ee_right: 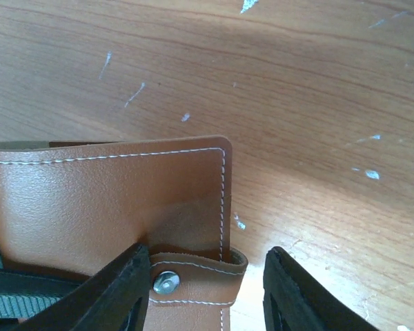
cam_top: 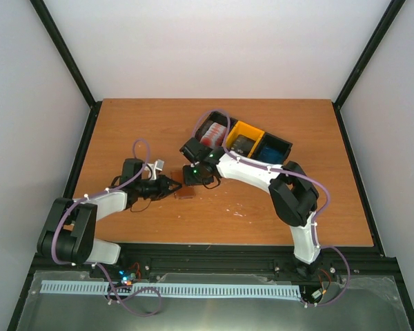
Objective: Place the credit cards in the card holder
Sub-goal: Open the card holder at the center of the board.
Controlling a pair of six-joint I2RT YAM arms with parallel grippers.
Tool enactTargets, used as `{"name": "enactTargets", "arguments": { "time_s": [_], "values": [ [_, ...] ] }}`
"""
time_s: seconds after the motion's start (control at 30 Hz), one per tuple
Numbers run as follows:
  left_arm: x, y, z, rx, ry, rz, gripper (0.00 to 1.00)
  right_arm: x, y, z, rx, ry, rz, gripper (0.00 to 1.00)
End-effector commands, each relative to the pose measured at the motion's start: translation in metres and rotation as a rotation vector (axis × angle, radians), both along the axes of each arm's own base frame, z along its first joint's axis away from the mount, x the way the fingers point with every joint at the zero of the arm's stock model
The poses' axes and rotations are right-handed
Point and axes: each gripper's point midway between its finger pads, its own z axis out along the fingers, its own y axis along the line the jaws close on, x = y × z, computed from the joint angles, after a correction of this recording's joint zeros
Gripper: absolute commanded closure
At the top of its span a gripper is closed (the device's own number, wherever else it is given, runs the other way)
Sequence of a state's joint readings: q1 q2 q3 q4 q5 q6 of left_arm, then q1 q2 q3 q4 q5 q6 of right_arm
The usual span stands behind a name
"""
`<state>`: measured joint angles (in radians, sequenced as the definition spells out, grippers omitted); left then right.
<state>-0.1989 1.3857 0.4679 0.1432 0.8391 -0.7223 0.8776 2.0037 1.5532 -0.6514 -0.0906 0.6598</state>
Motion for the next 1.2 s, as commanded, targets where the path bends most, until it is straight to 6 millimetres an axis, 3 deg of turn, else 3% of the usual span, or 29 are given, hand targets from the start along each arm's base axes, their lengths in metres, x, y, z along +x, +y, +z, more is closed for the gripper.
{"name": "enactTargets", "arguments": {
  "time_s": [0.0, 0.23, 0.4, 0.47, 0.6, 0.7, 0.97, 1.17],
  "values": [
    [0.012, -0.002, 0.022, 0.006, -0.099, -0.005, 0.99, 0.001, -0.041, -0.024, -0.206, -0.018, -0.066, 0.56],
    [0.017, 0.005, 0.017, 0.052, -0.086, 0.04, 1.0, 0.003, -0.092, -0.013, -0.385, -0.106, -0.15, 0.62],
    [0.016, 0.006, 0.016, 0.059, -0.083, 0.048, 0.99, 0.009, -0.108, 0.005, -0.444, -0.164, -0.184, 0.62],
    [0.015, 0.005, 0.017, 0.054, -0.088, 0.036, 0.99, 0.007, -0.088, 0.018, -0.325, -0.163, -0.129, 0.61],
    [0.012, 0.003, 0.023, 0.047, -0.112, 0.013, 0.99, -0.01, -0.032, 0.061, 0.034, -0.169, 0.046, 0.48],
    [0.009, 0.0, 0.029, 0.029, -0.133, -0.016, 0.99, -0.019, -0.011, 0.078, 0.167, -0.146, 0.102, 0.39],
    [0.007, -0.004, 0.04, 0.01, -0.16, -0.05, 0.99, -0.006, -0.005, 0.036, 0.019, -0.027, 0.027, 0.44],
    [0.009, -0.003, 0.04, 0.015, -0.16, -0.045, 0.99, -0.001, -0.04, 0.015, -0.154, -0.04, -0.079, 0.5]
  ]
}}
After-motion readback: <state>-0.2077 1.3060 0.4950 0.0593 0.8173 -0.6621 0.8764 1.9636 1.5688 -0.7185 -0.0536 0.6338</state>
